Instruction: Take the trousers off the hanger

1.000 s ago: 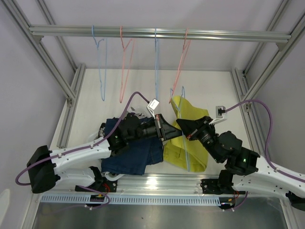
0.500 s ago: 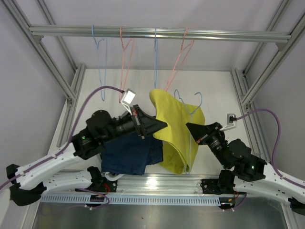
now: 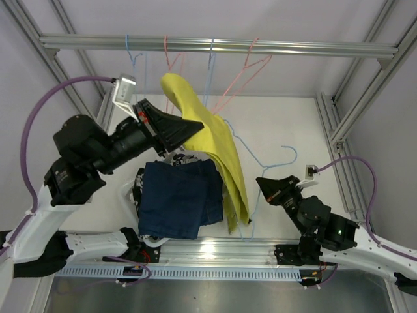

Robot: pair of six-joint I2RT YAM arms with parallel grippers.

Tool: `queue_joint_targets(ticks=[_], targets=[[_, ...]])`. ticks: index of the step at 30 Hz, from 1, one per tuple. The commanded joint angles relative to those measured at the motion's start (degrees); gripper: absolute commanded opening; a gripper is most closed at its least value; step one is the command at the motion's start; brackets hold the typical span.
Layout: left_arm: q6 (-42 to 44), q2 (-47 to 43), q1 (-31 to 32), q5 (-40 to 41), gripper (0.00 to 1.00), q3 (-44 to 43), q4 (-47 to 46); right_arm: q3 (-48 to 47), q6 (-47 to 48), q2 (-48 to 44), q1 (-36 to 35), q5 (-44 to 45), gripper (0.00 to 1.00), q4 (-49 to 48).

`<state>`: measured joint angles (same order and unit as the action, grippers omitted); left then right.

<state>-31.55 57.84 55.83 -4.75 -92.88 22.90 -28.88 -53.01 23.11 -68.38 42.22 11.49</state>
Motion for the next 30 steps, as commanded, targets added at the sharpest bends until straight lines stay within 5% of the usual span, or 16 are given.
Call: queue_joint_targets(ticks=[1,10,30], targets=[[5.2,1.1,-1.3,1.7,0.01,-13.0,1.1,0.1,-1.1,-2.3,0.1,4.7,0.00,1.5],[9.5,7.5,-1.6,4.5,0.00,-35.7,10.4,-0.2,0.1,-4.7,0.0,6.9,0.00,5.5],[10.2,6.1,-1.6,7.0,0.00,-42.1,12.4,5.7,-3.8,0.5,2.6,9.7,0.00,8.0]])
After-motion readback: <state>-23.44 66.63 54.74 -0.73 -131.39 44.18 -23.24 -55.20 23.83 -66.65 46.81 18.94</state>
